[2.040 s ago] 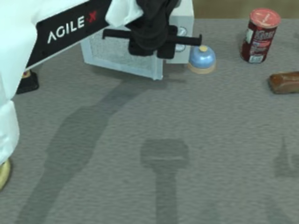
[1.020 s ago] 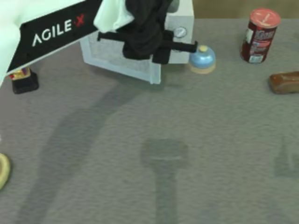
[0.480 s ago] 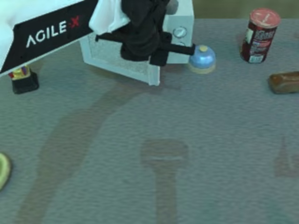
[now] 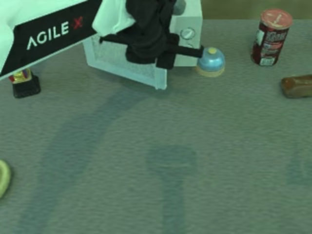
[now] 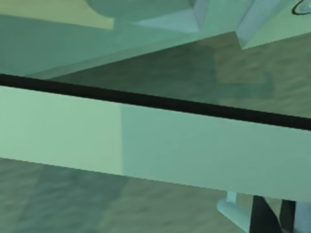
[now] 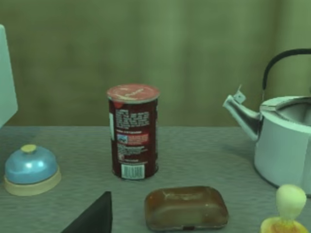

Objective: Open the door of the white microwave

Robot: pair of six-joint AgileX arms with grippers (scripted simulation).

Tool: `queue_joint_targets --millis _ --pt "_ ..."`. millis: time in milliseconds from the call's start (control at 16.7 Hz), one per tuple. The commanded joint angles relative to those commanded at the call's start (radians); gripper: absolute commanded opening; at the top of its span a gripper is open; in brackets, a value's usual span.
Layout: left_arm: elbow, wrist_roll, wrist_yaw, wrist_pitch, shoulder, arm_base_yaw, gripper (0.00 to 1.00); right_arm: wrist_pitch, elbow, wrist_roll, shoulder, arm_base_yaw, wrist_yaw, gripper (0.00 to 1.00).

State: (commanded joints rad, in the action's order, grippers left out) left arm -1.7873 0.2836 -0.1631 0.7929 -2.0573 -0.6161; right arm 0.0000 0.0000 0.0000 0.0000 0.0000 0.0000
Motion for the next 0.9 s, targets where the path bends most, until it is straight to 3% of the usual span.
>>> queue_joint_targets --millis 600,900 --pt "0.0 0.0 0.0 0.0 0.0 0.0 0.0 0.0 0.0 0.0 0.0 0.0 0.0 1.0" --pt "0.053 -0.042 0.028 -0.022 0.033 0.006 0.0 0.0 0.0 0.0 0.0 0.0 0.0 1.0"
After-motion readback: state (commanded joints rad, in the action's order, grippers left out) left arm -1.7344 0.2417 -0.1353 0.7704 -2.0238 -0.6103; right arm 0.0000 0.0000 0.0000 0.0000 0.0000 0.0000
